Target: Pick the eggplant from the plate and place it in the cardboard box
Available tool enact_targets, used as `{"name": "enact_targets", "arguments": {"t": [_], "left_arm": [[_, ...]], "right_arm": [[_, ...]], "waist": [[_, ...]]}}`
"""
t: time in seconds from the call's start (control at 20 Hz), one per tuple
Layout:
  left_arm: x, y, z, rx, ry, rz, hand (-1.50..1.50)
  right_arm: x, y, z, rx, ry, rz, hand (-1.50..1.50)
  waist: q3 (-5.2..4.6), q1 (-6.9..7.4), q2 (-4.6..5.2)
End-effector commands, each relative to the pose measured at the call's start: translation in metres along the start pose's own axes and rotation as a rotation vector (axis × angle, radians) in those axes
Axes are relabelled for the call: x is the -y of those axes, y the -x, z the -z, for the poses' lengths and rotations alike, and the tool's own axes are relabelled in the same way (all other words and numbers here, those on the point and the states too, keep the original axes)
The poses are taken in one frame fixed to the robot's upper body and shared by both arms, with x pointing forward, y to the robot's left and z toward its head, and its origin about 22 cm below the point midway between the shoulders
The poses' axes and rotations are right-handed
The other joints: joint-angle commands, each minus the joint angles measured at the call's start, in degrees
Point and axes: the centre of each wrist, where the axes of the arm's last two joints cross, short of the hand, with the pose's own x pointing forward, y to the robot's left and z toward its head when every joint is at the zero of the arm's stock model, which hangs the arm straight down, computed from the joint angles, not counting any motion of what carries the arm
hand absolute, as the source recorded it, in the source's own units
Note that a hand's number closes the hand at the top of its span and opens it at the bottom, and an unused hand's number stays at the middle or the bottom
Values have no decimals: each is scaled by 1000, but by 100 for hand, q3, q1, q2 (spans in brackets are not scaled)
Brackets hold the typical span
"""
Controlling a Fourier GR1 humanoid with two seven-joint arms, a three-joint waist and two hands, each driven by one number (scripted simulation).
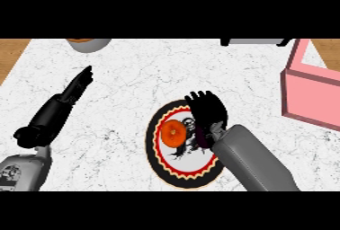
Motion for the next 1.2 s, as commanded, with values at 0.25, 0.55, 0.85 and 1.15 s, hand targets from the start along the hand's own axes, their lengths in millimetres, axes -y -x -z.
{"name": "enact_targets", "arguments": {"t": [0.25,0.55,0.85,1.15], "left_arm": [[2,29,-7,-9,4,-4,0],[-4,6,3,28,-9,12,0],[5,-3,-9,23,-7,26,0],[-1,6,-3,-27,-38,10,0]], "right_arm": [[-19,1,10,-6,-36,30,-150],[-41,3,21,147,35,-38,150],[-33,-5,25,174,161,-89,150],[-72,42,-19,562,206,-26,150]], "waist": [[-1,-20,4],[1,10,13],[1,22,0],[6,-254,-49]]}}
